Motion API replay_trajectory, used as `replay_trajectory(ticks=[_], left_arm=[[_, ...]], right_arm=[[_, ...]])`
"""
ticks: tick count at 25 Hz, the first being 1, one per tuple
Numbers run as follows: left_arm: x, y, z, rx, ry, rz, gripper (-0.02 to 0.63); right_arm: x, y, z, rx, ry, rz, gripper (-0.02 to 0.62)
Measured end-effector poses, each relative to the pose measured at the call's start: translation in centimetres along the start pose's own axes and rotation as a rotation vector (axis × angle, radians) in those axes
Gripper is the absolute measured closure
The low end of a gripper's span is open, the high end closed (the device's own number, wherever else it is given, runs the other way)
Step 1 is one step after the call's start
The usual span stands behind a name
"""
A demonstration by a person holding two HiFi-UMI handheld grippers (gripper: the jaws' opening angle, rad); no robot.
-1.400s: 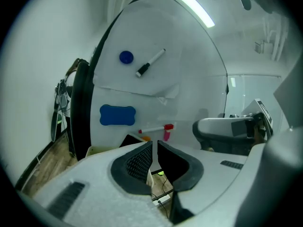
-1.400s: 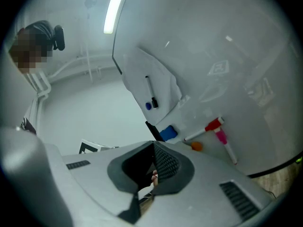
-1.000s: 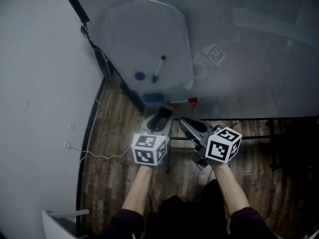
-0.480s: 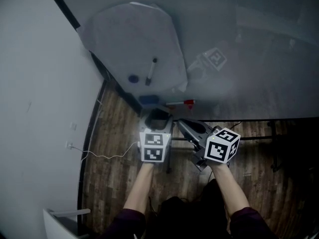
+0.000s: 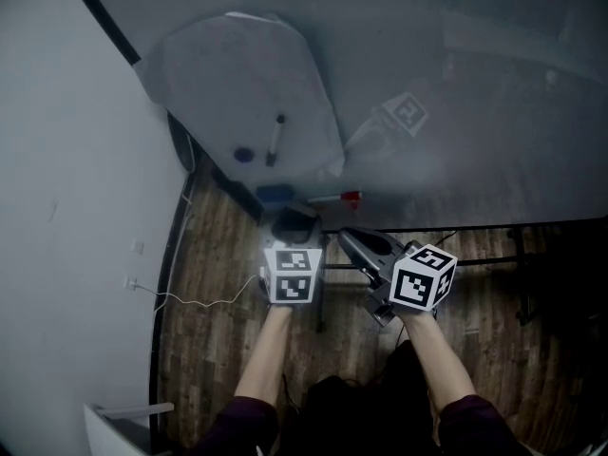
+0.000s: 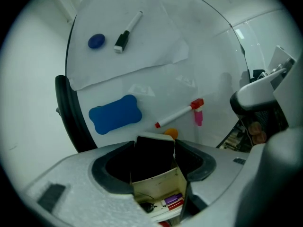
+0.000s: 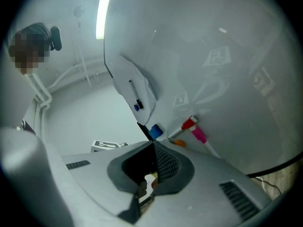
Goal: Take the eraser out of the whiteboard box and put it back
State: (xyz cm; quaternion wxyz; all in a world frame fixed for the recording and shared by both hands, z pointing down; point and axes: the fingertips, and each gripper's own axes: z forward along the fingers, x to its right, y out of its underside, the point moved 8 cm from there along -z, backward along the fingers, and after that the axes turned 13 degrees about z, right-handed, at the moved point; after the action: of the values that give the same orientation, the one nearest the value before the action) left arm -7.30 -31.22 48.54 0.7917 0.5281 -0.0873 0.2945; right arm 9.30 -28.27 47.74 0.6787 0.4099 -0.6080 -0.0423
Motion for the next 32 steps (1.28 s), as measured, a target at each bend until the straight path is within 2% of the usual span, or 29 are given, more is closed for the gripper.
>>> replay_trajectory(ticks=[11, 25, 32], left_arm=[[-0.1, -0.6, -1.6, 0.05, -0.01, 0.006, 0.36], [-2.7, -7.3, -6.8, 0.211, -0.005, -0.014, 0.36], [-3.7, -8.6, -8.8, 0.271, 0.028, -0.06, 0.36]], right_arm=[[-0.7, -0.3, -0.1, -0.001, -0.004, 0.0, 0.592], [-5.4, -3.7, -0.4, 0.03, 0.016, -0.021, 0.592], [-7.0, -4.2, -0.3, 0.054, 0.024, -0.041, 0.592]])
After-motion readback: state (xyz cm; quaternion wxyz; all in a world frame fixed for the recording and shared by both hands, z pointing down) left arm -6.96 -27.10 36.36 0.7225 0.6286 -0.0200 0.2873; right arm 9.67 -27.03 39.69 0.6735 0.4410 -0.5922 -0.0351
